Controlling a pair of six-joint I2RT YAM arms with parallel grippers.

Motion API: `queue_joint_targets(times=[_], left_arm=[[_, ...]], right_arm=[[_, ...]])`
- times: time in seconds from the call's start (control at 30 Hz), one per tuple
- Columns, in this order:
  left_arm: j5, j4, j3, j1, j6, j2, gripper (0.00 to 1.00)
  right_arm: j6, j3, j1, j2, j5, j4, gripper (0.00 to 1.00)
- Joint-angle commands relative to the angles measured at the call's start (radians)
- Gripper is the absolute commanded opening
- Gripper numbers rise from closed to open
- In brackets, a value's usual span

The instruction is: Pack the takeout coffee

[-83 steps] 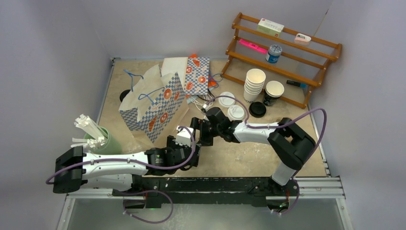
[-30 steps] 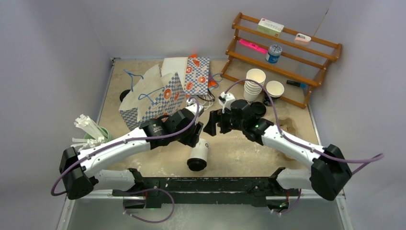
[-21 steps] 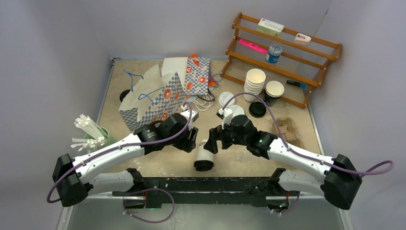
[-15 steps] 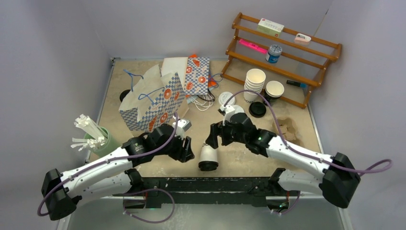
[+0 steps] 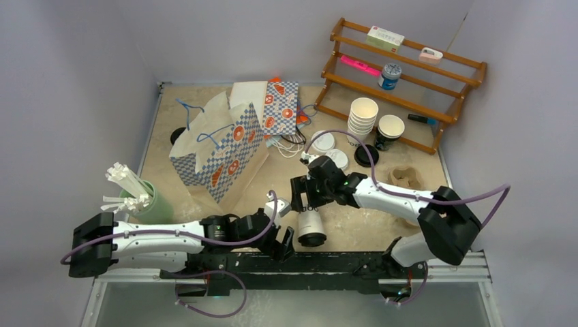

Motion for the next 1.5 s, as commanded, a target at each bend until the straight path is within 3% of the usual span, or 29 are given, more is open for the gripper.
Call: queue_joint_targets(times=[0.0,0.23,0.5,0.83,1.13,1.23,1.37,1.47], left_arm=[[-0.17,0.247,-0.02,-0.021,0.027,0.034,0.94],[-0.171,0.446,0.0,-0.042,0.145,0.194,0.96],[-0.215,0.477,0.001,-0.042,0.188,0.226,0.96],[-0.257,0.509,0.045,-0.042,0.221,0.302,0.93],[-0.298,0.572,0.065,-0.042,0.268,0.296,0.92],[-0.315,0.54,0.061,-0.032,0.272,0.238,0.92],[-0.269,0.493,0.014,0.018,0.271,0.072,0.92],[-0.211,0.403,-0.008,0.09,0.261,-0.043,0.92]], right_arm=[[0.046,0.031,-0.005,-0.04,0.068,-0.078,0.91],[0.099,0.018,-0.005,-0.109,0.14,-0.168,0.98],[0.138,-0.059,-0.005,-0.139,0.122,-0.16,0.98],[0.156,-0.027,-0.005,-0.072,0.092,-0.245,0.77],[0.083,0.141,-0.005,0.003,0.115,-0.489,0.6],[0.035,0.219,-0.005,0.054,0.15,-0.563,0.55],[-0.077,0.332,-0.005,0.169,0.085,-0.656,0.5],[-0.159,0.439,-0.005,0.268,0.152,-0.785,0.47]])
